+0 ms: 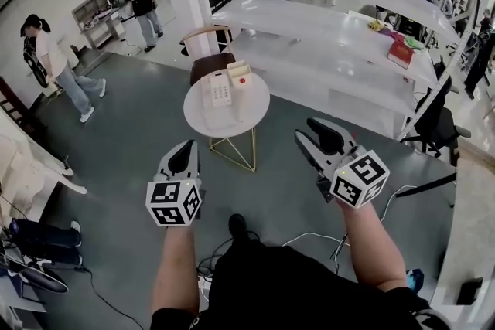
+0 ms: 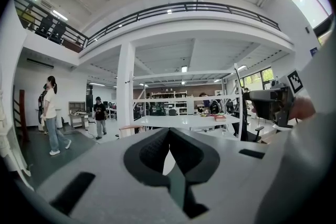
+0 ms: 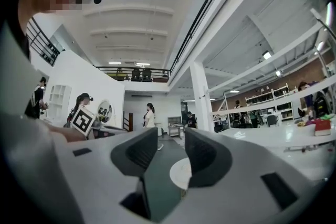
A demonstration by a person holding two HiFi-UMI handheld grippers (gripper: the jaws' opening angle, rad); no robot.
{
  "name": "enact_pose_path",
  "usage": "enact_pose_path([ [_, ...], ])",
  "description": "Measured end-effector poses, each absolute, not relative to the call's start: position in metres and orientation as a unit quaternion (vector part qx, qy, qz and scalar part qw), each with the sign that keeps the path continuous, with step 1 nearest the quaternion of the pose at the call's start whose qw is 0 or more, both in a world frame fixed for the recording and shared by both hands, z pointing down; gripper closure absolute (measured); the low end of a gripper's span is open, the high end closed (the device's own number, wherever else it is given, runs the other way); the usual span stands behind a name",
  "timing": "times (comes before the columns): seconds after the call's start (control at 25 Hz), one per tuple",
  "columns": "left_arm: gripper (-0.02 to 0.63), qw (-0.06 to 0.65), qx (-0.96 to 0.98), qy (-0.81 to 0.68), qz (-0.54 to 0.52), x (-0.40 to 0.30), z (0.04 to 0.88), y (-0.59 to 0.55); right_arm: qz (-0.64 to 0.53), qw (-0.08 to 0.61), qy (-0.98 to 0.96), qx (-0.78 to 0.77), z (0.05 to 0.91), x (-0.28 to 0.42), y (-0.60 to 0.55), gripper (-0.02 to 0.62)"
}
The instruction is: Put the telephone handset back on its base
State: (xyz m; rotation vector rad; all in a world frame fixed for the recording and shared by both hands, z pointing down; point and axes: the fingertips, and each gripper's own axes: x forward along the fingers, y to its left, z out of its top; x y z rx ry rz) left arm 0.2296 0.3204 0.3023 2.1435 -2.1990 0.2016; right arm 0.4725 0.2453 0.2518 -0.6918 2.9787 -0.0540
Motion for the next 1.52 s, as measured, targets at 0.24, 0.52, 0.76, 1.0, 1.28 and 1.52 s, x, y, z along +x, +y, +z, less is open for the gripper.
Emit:
enact_pose_path([
  [0.24,0.595,0.039,0.704,-0.707,0.055,0.196,0.315,0.274,-0.011,0.027,0.972,-0.233,0.259,0.437,0.207,0.389],
  [0.52,0.595,0.040,0.714,-0.696,0.060,0.121,0.315,0.204,-0.020,0.014,0.971,-0.238,0.258,0.352,0.135,0.311],
  [0.76,0.595,0.034,0.726,-0.683,0.066,0.052,0.308,0.143,-0.028,0.009,0.970,-0.241,0.264,0.274,0.080,0.267],
  [1.0,0.595,0.038,0.731,-0.678,0.069,-0.006,0.314,0.113,-0.045,0.000,0.968,-0.246,0.275,0.209,0.046,0.193],
  [1.28,0.595,0.060,0.740,-0.667,0.066,-0.037,0.331,0.095,-0.063,-0.018,0.966,-0.251,0.290,0.173,0.032,0.115],
  [1.52,0.595,0.080,0.743,-0.662,0.061,-0.041,0.347,0.077,-0.071,-0.030,0.963,-0.259,0.302,0.168,0.011,0.060],
])
